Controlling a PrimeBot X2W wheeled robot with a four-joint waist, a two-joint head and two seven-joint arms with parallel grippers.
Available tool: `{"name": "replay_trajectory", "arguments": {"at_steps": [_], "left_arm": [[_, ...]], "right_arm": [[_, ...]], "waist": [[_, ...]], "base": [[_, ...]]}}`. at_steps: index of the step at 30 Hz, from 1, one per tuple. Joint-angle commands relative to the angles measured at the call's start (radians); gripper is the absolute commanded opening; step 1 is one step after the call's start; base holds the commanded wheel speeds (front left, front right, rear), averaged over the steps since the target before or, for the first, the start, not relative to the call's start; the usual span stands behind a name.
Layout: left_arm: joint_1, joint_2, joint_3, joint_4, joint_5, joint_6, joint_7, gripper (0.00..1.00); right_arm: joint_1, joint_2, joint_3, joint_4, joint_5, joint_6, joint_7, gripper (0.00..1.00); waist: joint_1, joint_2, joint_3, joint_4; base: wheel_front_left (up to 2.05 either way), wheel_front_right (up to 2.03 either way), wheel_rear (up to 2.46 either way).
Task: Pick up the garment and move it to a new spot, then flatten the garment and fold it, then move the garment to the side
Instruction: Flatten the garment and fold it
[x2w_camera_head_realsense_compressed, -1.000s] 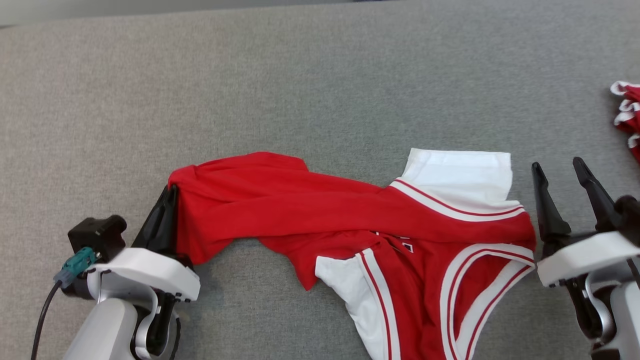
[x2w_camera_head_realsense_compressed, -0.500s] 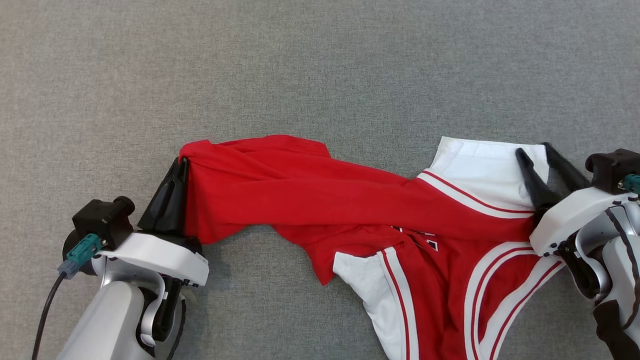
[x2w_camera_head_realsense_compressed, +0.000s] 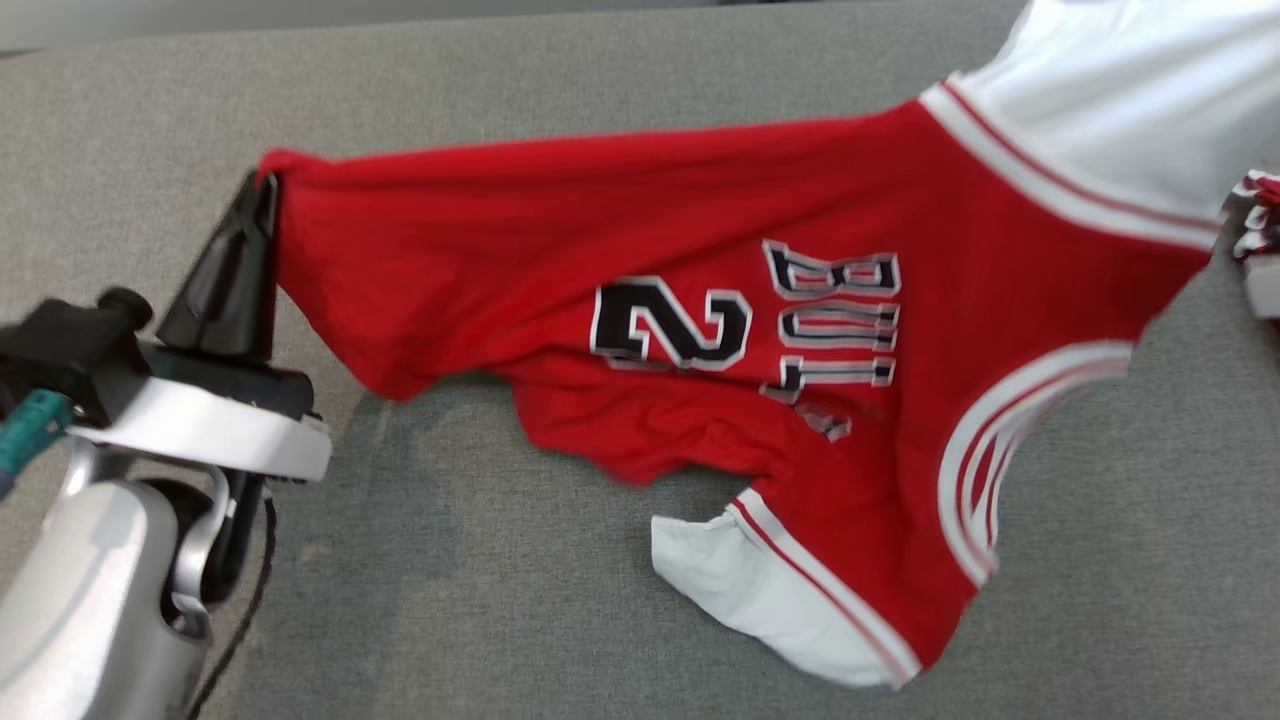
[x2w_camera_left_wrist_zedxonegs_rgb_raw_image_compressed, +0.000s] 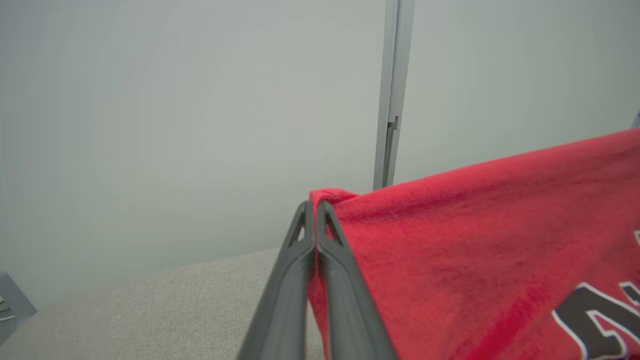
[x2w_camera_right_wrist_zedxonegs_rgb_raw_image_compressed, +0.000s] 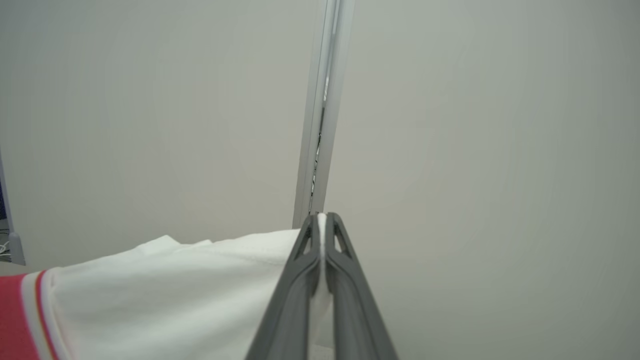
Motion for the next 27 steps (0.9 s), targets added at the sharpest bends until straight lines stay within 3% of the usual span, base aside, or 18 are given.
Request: {"name": "replay_trajectory", "arguments": {"at_steps": [1,7,13,19,27], "left_arm": [[-0.026,0.012,0.01,-0.018,0.012,0.009,0.006,0.0],[-0.125,0.051,0.031,-0.117,0.027,0.017,0.052,0.0],[-0.223,0.074,0.04,-0.167,0.032,0.013,0.1,0.0],[-0.283,0.078,0.035,-0.161,0.022,0.007,0.131,0.0],[-0.463,0.057,0.012,-0.052,0.001,-0.046,0.15,0.0]], "right_arm": [[-0.018,-0.012,-0.012,-0.03,-0.014,0.0,0.009,0.0],[-0.098,-0.036,-0.077,-0.199,-0.025,0.0,0.085,0.0],[-0.158,-0.047,-0.086,-0.257,-0.006,0.0,0.146,0.0],[-0.204,-0.046,-0.062,-0.212,0.029,0.0,0.16,0.0],[-0.381,-0.069,0.007,-0.046,0.085,0.0,0.111,0.0]], "waist": [[0.0,0.0,-0.021,-0.011],[0.0,0.0,-0.065,-0.023],[0.0,0.0,-0.095,-0.039],[0.0,0.0,-0.085,-0.052],[0.0,0.0,-0.009,-0.057]], "base": [[0.0,0.0,0.0],[0.0,0.0,0.0],[0.0,0.0,0.0],[0.0,0.0,0.0],[0.0,0.0,0.0]]}}
